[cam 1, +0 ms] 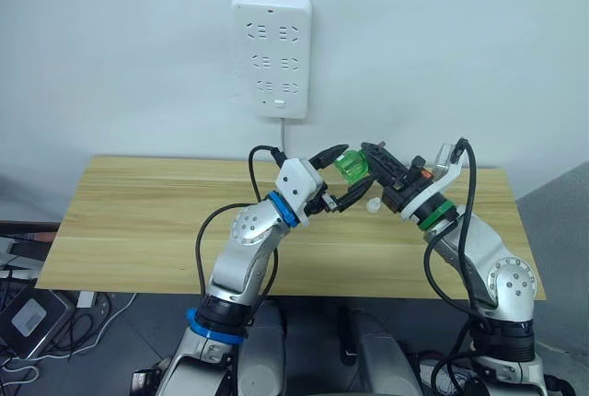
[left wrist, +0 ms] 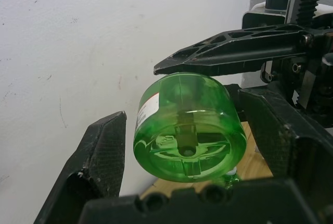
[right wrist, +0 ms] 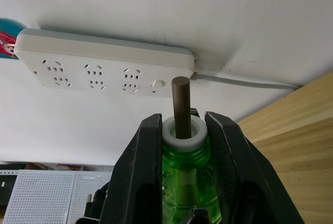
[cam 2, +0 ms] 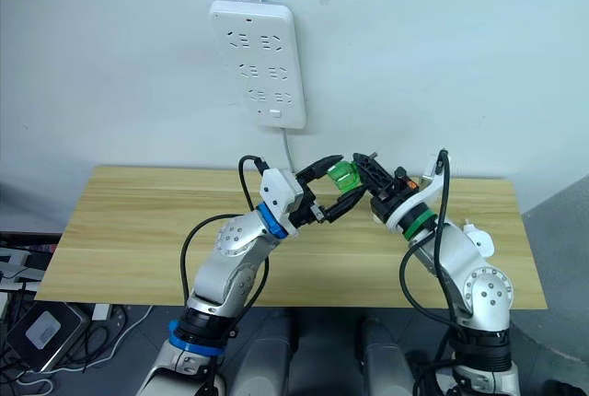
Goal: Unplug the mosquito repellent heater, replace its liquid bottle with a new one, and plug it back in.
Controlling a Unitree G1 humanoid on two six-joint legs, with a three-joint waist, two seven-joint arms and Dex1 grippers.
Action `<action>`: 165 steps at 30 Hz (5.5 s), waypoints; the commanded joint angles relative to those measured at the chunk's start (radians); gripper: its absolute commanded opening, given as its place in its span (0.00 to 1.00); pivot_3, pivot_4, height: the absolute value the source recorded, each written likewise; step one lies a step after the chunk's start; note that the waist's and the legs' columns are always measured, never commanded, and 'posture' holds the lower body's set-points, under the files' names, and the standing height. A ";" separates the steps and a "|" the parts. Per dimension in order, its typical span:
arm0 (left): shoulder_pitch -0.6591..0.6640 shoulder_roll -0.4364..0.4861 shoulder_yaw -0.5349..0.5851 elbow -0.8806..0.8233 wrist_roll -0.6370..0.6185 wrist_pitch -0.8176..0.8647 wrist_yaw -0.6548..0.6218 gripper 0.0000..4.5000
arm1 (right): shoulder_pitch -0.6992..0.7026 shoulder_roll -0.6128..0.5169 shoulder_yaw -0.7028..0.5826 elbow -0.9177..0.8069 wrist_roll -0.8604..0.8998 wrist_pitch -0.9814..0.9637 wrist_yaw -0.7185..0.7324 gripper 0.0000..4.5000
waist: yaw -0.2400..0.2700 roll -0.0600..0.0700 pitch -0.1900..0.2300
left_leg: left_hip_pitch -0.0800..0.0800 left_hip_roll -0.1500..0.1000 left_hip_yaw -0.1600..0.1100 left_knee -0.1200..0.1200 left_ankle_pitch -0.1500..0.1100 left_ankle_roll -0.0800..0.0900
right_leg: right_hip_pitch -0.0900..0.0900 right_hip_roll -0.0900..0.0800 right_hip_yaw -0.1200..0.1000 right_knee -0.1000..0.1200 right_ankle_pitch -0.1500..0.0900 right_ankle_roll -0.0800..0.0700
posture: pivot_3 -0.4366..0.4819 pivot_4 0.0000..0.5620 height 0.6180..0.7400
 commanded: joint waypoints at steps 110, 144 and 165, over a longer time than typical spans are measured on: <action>-0.032 0.096 -0.003 0.033 -0.081 -0.108 -0.265 0.50 | -0.006 -0.364 0.043 -0.116 0.195 0.122 -0.017 0.53 | -0.025 0.000 0.000 | -0.001 -0.001 0.002 0.001 0.000 0.000 | 0.000 -0.001 0.003 -0.001 0.001 0.003 | 0.74 0.53 1.00; -0.041 0.121 0.016 0.009 -0.097 -0.082 -0.255 1.00 | 0.017 -0.336 -0.024 -0.096 0.195 0.120 -0.030 0.18 | -0.026 0.000 0.000 | -0.001 -0.001 0.002 0.001 0.000 0.000 | 0.000 -0.001 0.003 -0.001 0.001 0.003 | 0.74 0.55 1.00; -0.034 0.115 0.008 -0.002 -0.096 -0.066 -0.264 0.49 | 0.018 -0.330 -0.005 -0.124 0.195 0.138 -0.007 0.18 | -0.027 0.000 0.000 | -0.001 -0.001 0.002 0.001 0.000 0.000 | 0.000 -0.001 0.003 -0.001 0.001 0.003 | 0.74 0.55 1.00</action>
